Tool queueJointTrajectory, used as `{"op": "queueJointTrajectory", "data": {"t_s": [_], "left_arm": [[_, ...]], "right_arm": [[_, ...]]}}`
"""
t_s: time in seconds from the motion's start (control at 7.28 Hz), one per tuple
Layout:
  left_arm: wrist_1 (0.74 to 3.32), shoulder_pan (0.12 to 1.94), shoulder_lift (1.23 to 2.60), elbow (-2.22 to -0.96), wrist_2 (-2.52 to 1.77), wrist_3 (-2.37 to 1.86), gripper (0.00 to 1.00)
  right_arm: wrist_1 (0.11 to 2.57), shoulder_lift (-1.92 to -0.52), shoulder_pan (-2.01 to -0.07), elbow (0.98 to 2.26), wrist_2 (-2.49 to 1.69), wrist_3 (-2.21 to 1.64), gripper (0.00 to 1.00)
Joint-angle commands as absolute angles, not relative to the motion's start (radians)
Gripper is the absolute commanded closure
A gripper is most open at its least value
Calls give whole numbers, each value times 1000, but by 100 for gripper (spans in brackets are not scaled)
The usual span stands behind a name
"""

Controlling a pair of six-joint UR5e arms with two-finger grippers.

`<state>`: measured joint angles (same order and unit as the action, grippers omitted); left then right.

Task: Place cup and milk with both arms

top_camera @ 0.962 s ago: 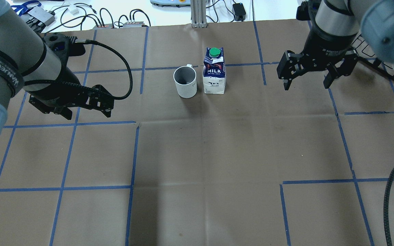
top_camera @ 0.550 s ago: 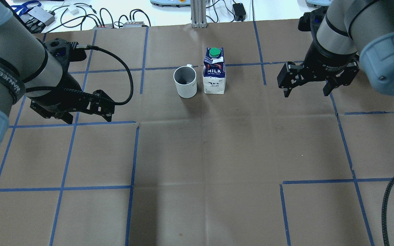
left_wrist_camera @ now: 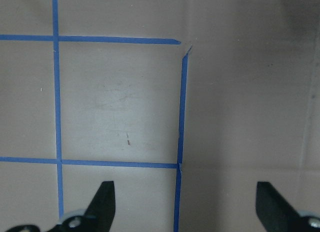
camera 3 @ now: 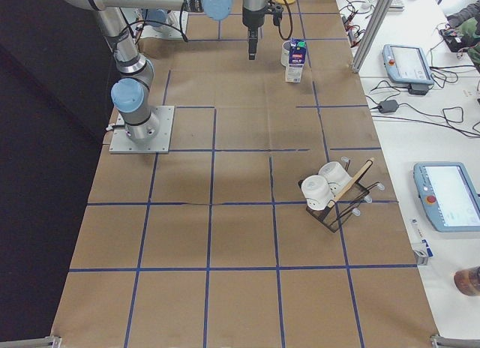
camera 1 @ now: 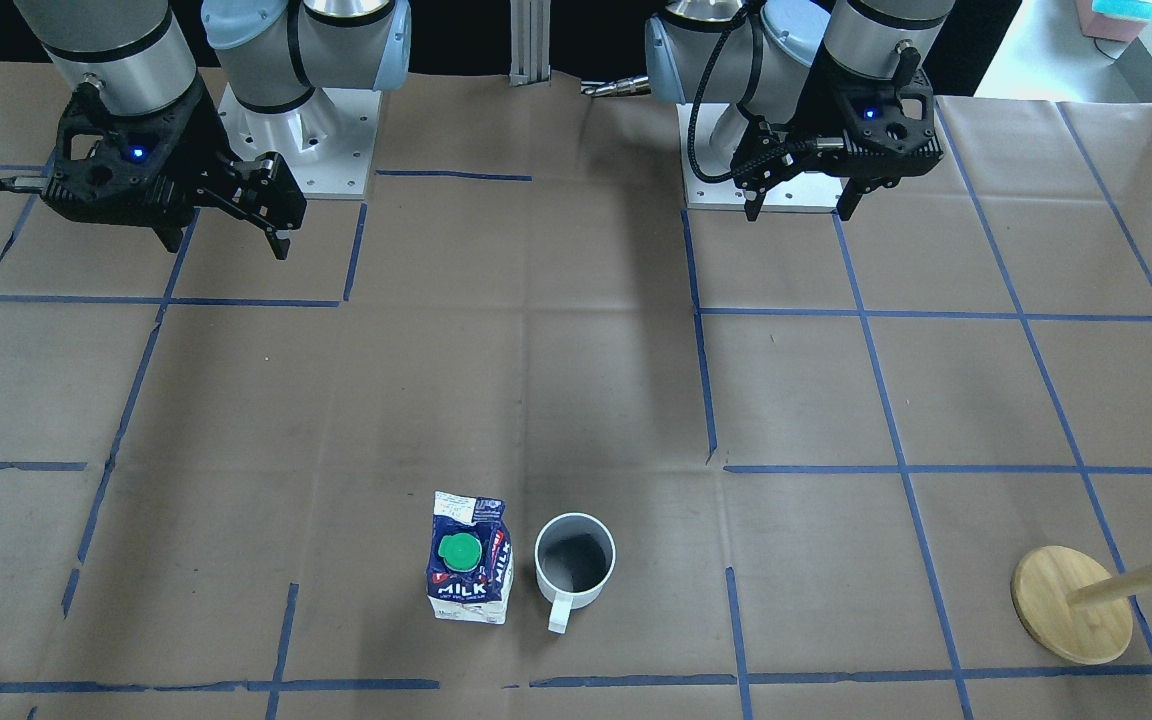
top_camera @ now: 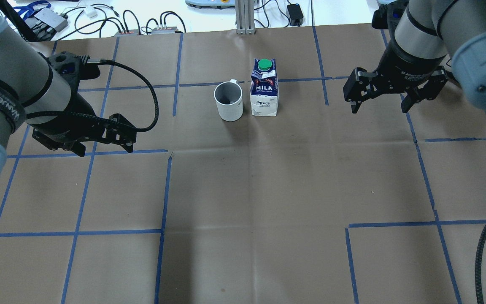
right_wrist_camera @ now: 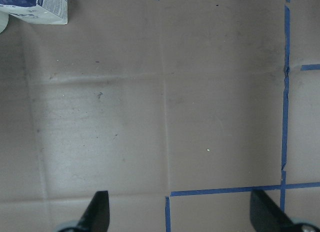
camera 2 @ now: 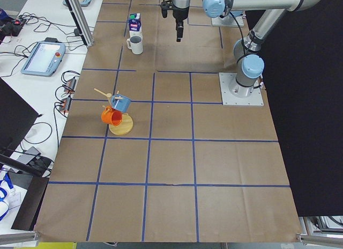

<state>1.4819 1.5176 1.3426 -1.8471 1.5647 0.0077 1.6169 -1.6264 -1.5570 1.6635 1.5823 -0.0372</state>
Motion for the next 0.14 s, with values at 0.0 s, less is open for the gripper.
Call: {"op": "queueJointTrajectory", "data": {"t_s": [0.0], "left_arm": [[1482, 1517, 1344, -1848, 1563, 9, 0]], "right_arm": [[1617, -1626, -1557, 1663, 1582, -38, 0]]}}
